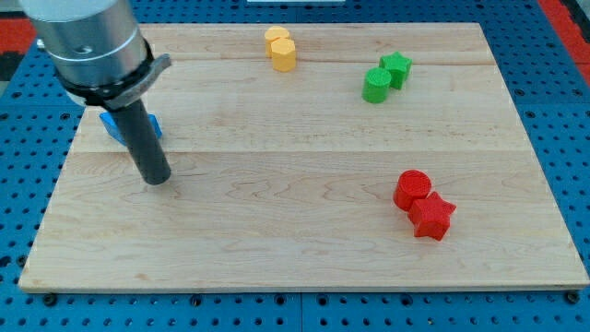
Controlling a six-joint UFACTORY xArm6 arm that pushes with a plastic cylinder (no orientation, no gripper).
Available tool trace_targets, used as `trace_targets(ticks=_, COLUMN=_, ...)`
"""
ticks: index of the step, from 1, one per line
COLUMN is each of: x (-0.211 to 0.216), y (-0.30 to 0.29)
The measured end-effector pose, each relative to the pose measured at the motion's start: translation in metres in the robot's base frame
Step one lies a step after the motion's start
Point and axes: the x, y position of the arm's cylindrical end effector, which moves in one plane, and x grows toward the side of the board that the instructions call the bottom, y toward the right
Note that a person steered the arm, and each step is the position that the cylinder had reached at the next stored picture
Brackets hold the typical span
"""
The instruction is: Move the arm a bit to the right
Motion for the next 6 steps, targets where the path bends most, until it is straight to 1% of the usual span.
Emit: trace_targets(ticks=6, x=-0.0001, y=0.0063)
